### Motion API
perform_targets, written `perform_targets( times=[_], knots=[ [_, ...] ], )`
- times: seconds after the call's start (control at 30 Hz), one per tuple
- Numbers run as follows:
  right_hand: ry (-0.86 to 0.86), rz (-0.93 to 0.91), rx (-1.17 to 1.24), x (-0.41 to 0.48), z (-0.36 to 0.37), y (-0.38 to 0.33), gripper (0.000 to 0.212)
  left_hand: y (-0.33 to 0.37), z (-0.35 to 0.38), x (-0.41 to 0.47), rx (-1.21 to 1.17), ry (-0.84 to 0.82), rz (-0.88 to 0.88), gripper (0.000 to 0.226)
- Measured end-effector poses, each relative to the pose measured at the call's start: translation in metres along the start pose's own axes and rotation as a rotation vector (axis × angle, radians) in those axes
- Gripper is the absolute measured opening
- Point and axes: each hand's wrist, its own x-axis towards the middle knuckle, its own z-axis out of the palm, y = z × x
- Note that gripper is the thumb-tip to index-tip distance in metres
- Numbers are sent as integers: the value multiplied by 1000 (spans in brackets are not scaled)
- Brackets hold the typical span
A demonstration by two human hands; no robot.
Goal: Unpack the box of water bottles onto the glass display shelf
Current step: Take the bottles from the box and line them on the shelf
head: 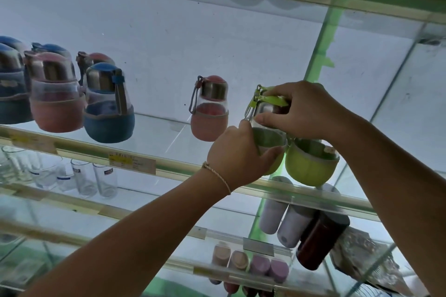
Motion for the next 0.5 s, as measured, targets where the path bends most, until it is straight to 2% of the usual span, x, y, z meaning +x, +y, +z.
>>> perform_targets(
  times=[0.07,0.17,0.27,0.37,0.5],
  knots=[
    [17,1,60,-2,-4,6,57,3,1,-1,34,-1,1,68],
    [235,57,327,-4,-19,25,47,5,3,-2,65,-4,-1,67],
    [377,71,347,-6,-39,49,35,4,3,-2,57,2,-5,68],
    [221,112,278,-8,-45,67,16,2,4,0,27,0,-9,72],
    [-44,96,273,-10,-35,81,14,2,9,1,-25,-14,-8,74]
  ],
)
